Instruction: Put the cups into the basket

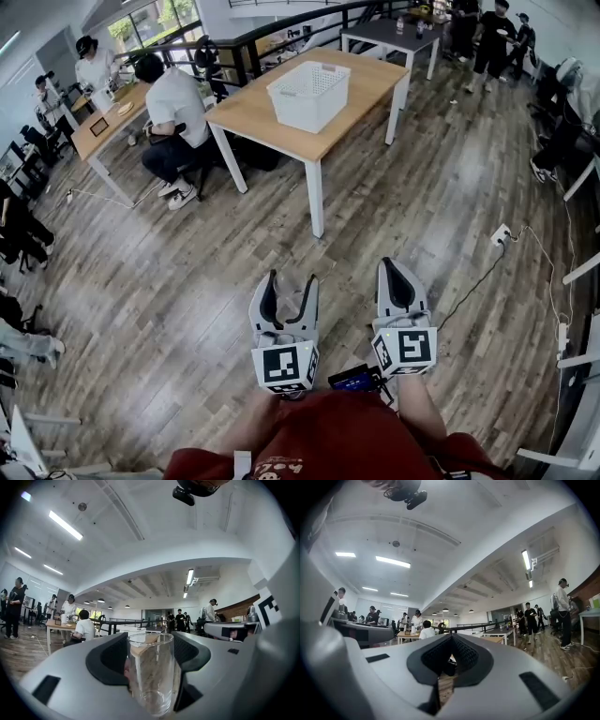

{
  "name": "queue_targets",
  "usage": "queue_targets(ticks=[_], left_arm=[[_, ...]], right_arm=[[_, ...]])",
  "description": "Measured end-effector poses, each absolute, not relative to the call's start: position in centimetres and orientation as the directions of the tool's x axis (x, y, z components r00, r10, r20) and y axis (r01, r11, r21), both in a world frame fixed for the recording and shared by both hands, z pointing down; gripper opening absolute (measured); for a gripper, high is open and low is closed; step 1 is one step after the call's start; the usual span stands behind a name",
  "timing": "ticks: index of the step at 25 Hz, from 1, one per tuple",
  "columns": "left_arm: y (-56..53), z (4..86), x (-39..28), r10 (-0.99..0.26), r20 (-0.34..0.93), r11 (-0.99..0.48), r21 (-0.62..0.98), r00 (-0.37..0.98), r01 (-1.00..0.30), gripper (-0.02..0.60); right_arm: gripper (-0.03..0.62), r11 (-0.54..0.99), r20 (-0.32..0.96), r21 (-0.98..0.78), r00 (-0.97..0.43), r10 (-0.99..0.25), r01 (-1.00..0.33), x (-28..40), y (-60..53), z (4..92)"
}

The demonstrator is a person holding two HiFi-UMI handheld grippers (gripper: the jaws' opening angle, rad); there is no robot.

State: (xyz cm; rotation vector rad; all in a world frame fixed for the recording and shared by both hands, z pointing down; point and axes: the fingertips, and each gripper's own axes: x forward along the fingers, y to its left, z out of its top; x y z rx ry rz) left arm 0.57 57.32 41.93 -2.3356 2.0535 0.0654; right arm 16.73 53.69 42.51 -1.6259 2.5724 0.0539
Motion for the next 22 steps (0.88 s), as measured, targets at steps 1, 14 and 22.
queue_targets(ticks=[1,14,22], left_arm=[[56.9,42.0,0.9,-0.990,-0.052,-0.130,0.004,0.130,-0.991,0.291],[55.2,42.1,3.7,-0.989,-0.039,-0.142,0.046,0.140,-0.989,0.291],[50.8,43.3,2.5,-0.985,-0.043,-0.171,0.063,0.168,-0.983,0.291]], right_arm=[[0.008,0.428,-0.101,-0.023,-0.424,-0.900,-0.903,17.1,53.3,42.7],[0.009,0.429,-0.084,-0.069,-0.423,-0.902,-0.901,20.3,51.7,43.7],[0.009,0.433,-0.089,-0.027,-0.430,-0.899,-0.901,18.4,47.9,44.1]])
